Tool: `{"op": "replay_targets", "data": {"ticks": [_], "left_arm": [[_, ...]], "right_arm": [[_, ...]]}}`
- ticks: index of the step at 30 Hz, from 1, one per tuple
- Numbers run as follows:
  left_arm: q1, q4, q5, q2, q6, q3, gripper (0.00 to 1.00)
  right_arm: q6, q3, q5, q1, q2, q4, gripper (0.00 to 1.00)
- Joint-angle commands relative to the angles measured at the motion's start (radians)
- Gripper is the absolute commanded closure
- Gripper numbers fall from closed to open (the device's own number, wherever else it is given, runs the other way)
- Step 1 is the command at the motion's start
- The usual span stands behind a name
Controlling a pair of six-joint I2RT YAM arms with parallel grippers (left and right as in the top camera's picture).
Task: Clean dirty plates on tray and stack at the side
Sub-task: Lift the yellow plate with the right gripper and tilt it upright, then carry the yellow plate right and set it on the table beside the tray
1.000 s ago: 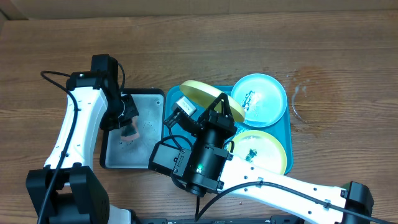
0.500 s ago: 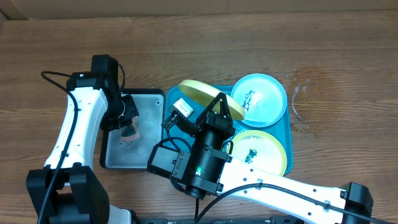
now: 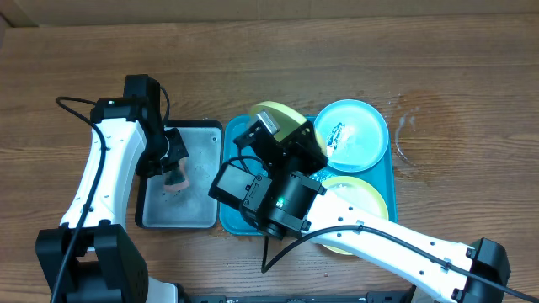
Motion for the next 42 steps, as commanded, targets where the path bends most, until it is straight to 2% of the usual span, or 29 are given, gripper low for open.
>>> {"op": "replay_targets", "data": {"ticks": [1,3,5,7,8,11,14,17,21,25,30,34,42], "left_arm": [[0.002,0.007,0.023,-0.023,0.023,-0.009,0.96],[0.002,0.003,0.034,-0.023,0.027,-0.009,0.96],[0.002,0.002,0.033,-0.023,0.033,-0.009,0.96],[0.002,0.010,0.034,-0.023,0.033,-0.009,0.96],[0.002,0.012,0.038,-0.023,0.033,-0.009,0.96],[0.002,0.001,0.036,-0.023,0.034,-0.009,0.96],[0.002,0.005,0.036,-0.023,0.040,-0.009,0.96],[0.002,0.005,0.037,-0.023,0.040,-0.009,0.96],[0.002,-0.004,0.037,-0.023,0.041,-0.009,0.96],[0.002,-0.006,0.037,-0.023,0.041,-0.009,0.96],[0.002,-0.006,0.037,-0.023,0.042,-0.009,0.96],[0.002,-0.006,0.037,-0.023,0.042,-0.009,0.96],[0.002,-0.006,0.037,-0.023,0.045,-0.009,0.96]], "right_arm": [[-0.014,0.020,-0.092,-0.042,-0.013,0.018,0.96],[0.057,0.030,-0.056,-0.030,-0.018,-0.049,0.96],[0.111,0.029,-0.077,-0.003,-0.026,-0.038,0.96],[0.015,0.019,-0.130,-0.035,-0.018,0.016,0.96],[0.020,0.022,-0.108,-0.047,-0.012,-0.015,0.96],[0.177,0.031,-0.103,0.007,-0.022,-0.096,0.96],[0.208,0.028,-0.325,-0.012,-0.023,-0.056,0.96],[0.338,0.006,-0.594,-0.093,-0.018,0.001,0.96],[0.470,-0.029,-0.817,-0.249,-0.013,0.062,0.96],[0.542,-0.032,-0.855,-0.418,-0.008,0.099,0.96],[0.529,-0.032,-1.028,-0.711,-0.005,0.131,0.96],[0.456,-0.032,-1.168,-0.975,0.013,0.141,0.96],[0.330,-0.032,-1.248,-1.412,0.057,0.122,0.96]]}}
